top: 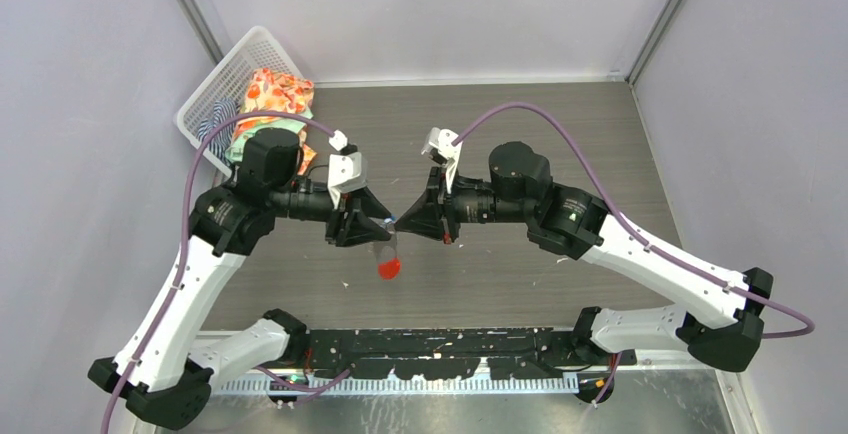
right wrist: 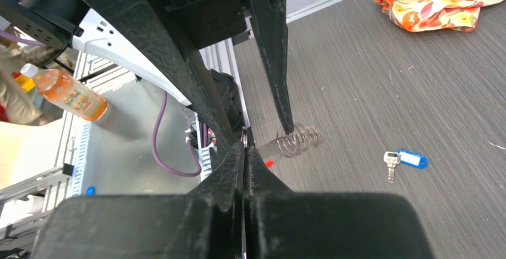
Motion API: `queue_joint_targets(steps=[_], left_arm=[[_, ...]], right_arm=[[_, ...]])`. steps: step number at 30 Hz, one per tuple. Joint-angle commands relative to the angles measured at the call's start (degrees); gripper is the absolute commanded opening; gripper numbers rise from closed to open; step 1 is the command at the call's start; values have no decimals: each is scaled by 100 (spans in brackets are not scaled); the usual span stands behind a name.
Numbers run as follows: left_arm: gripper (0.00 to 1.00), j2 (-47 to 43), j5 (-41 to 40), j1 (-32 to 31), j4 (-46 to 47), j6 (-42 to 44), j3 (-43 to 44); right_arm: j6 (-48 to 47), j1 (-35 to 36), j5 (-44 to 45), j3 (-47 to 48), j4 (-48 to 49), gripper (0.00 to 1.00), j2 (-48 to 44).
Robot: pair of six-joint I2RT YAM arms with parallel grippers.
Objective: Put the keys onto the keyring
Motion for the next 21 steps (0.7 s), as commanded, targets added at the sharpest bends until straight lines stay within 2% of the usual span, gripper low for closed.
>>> queue_joint_targets(steps=[1,7,9,13,17,21], left_arm=[[40,46,51,-85,-189,178,243],[25,66,-117,-95,-281,308,347],[22,57,-199,-102,-321,368,343],[22,8,-336,-99,-274,362,309],[33,-37,-474,-104,-118,220,266],[29,-41,-463,-104,-97,223,268]], right_arm=[[-206,137,227,358,60,1,15],[-342,241,431,413,-68,1,81],[-388,264,474,425,-102,1,79],[-506,336,634,470,-241,1,88],[-623,444,824,522,-370,1,128],[-667,496,934,563,-401,1,152]])
